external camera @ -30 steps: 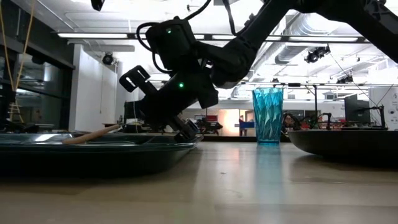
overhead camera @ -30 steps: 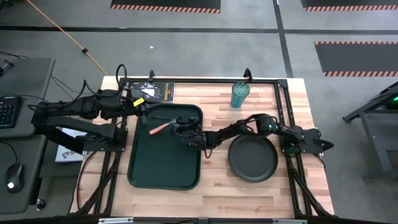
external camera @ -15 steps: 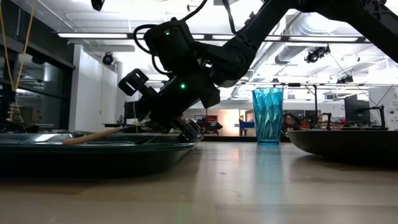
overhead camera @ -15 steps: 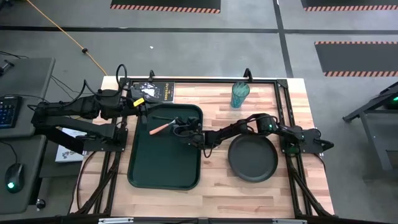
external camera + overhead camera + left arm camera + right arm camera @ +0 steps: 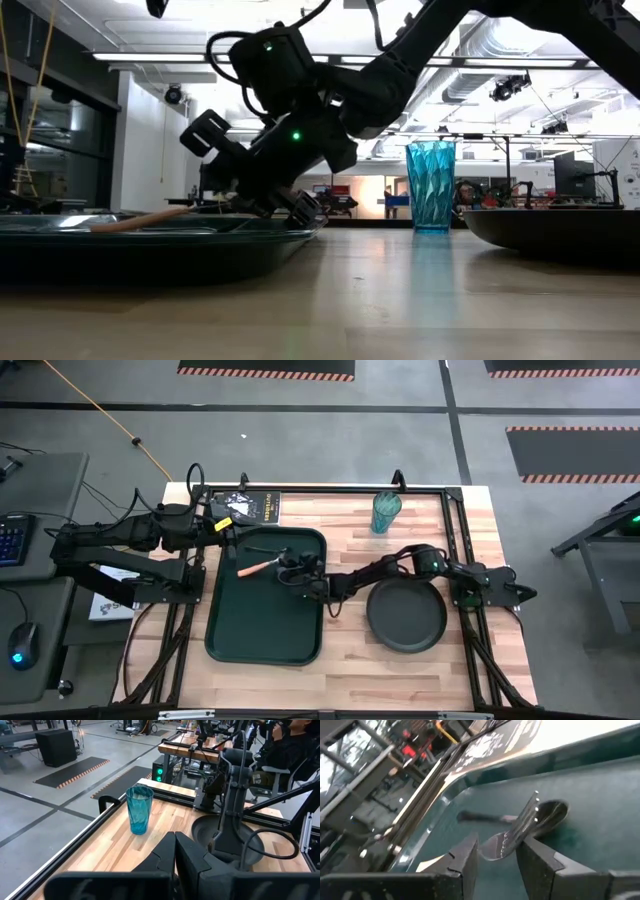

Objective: Pick and place plate/cup/fork/spoon on tray
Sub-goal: Put the fork on the tray to the right side of the spoon

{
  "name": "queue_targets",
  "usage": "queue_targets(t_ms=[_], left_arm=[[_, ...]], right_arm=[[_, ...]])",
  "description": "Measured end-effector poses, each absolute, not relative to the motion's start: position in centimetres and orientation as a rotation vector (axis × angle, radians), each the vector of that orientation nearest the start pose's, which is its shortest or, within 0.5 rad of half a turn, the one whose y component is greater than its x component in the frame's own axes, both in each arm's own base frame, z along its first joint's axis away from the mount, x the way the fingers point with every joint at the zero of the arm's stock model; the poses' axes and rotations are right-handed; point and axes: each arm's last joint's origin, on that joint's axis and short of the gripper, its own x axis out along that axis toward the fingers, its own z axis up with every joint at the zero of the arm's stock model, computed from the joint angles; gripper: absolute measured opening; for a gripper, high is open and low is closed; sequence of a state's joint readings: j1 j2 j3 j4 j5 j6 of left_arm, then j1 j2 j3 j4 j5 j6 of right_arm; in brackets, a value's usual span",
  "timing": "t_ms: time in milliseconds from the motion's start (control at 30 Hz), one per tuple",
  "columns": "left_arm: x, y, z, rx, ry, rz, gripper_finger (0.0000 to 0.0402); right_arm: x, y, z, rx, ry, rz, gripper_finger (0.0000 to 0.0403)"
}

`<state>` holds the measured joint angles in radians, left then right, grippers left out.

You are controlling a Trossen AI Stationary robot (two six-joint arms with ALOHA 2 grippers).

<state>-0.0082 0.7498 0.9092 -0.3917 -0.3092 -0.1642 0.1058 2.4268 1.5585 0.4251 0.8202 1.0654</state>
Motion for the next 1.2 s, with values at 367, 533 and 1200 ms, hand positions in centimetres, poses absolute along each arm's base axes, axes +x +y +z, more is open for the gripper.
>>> queue_targets(t_ms=[367,533,1200], left_arm=[[15.2,0.8,36.0,-0.127,0.205,0.315,0.0000],[15.2,0.7,36.0,-0.142,0.204,0.310,0.0000],[15.2,0.7,35.9,-0.142,0.206,0.309,0.0000]], right_arm=[[50.0,4.6,8.7,0.750,0.091,-0.775,0.0122],[49.9,4.4,8.5,0.718,0.145,-0.763,0.0122],[49.6,2.8,7.6,0.632,0.301,-0.774,0.0122]])
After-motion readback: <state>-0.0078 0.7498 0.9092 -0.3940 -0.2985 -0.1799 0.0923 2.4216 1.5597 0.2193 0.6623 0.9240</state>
